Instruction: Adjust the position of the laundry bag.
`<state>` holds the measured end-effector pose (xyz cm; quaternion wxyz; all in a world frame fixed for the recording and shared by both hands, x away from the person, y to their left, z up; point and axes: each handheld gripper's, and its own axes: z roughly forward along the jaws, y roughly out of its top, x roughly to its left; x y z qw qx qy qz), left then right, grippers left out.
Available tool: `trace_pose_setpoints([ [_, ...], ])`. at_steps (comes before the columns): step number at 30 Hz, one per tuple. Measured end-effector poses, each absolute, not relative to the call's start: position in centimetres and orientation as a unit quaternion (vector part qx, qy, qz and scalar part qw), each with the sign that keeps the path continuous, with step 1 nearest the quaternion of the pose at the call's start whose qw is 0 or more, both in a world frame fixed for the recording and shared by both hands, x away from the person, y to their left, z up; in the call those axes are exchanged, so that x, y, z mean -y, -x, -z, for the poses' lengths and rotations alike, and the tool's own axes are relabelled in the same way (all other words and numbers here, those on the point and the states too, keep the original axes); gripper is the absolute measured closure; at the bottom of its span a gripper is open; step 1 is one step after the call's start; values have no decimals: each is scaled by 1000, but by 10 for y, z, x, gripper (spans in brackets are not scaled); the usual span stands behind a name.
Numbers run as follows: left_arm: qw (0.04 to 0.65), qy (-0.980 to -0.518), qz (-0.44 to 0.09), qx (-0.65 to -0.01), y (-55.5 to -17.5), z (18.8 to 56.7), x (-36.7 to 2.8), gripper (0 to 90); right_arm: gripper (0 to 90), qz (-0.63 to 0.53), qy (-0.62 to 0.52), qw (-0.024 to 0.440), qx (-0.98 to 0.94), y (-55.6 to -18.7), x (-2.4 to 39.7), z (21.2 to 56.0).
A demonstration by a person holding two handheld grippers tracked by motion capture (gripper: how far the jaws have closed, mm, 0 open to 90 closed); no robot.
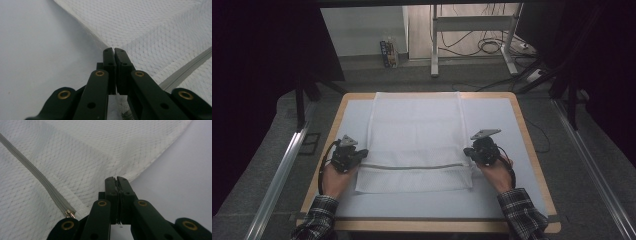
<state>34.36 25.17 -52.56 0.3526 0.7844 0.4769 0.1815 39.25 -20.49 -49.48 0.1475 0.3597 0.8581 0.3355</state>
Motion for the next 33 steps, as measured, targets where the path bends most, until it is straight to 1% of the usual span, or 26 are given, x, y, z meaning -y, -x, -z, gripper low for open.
trace_pose_setpoints([
  [22, 355, -807, -173, -439, -319, 513, -227, 884, 865, -346, -369, 167, -846, -356, 235, 480],
  [33, 352, -817, -158, -428, -300, 512, -216, 883, 866, -350, -373, 165, -844, -332, 250, 477],
])
